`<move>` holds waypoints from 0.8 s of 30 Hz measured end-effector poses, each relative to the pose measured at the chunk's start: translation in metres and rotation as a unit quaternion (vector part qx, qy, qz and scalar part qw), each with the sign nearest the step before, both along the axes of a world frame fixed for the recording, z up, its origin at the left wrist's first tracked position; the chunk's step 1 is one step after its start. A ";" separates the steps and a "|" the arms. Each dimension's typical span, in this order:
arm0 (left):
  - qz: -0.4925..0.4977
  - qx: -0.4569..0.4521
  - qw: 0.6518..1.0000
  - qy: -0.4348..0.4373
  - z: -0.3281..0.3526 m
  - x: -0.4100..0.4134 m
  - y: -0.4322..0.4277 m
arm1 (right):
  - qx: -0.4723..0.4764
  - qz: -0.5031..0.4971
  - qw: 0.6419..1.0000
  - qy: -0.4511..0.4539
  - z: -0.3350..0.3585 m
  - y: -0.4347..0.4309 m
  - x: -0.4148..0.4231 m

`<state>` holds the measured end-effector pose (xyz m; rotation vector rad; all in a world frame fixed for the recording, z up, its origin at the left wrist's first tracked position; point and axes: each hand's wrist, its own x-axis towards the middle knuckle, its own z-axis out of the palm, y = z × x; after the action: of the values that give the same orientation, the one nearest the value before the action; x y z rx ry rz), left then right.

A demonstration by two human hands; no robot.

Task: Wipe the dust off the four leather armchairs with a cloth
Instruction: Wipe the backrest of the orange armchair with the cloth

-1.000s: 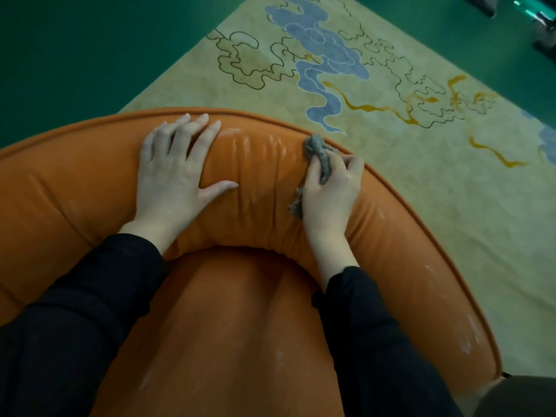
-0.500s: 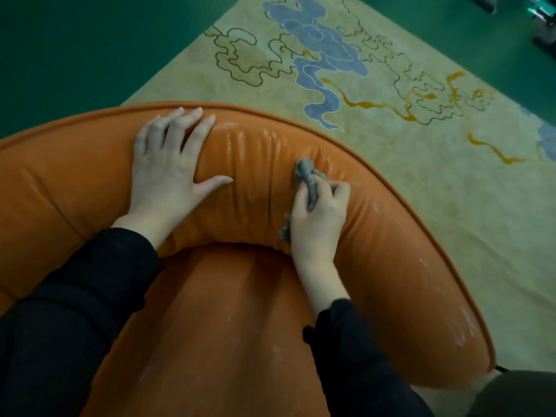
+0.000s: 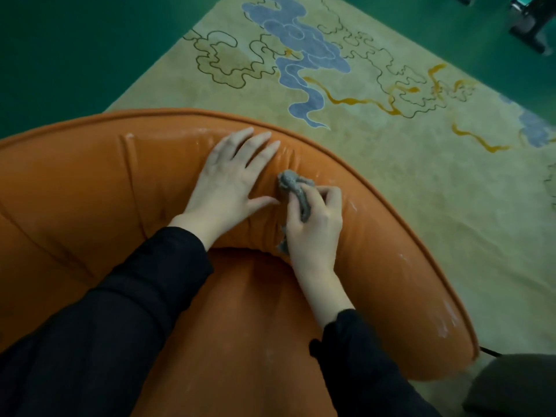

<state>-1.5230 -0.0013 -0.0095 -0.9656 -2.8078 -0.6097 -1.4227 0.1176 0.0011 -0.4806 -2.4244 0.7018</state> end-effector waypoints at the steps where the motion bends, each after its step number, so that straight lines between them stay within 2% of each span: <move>1: -0.011 0.006 0.999 0.043 0.000 0.001 0.003 | 0.002 -0.008 1.000 0.017 0.004 0.007 -0.005; 3: -0.005 0.007 0.997 0.081 -0.001 0.002 0.004 | -0.002 -0.024 0.999 0.043 0.013 0.021 -0.021; 7: 0.001 -0.001 0.997 0.081 -0.006 0.000 0.005 | 0.008 -0.055 0.998 0.005 0.003 0.030 -0.001; 11: 0.002 -0.002 0.997 0.079 -0.004 0.000 0.005 | 0.009 -0.108 0.994 0.005 -0.005 0.032 0.025; 14: 0.005 -0.002 0.997 0.079 -0.005 0.000 0.005 | 0.013 -0.081 0.996 0.031 0.003 0.028 0.000; 18: 0.005 -0.005 0.997 0.078 -0.005 0.000 0.005 | 0.037 -0.051 0.998 0.016 0.006 0.033 -0.022; 24: 0.005 0.004 0.997 0.077 -0.005 0.000 0.005 | 0.021 -0.175 0.984 0.007 -0.004 0.057 0.039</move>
<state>-1.5230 0.0035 -0.0150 -0.9530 -2.6718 -0.5196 -1.3835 0.1744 -0.0025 -0.8528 -2.2537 0.4975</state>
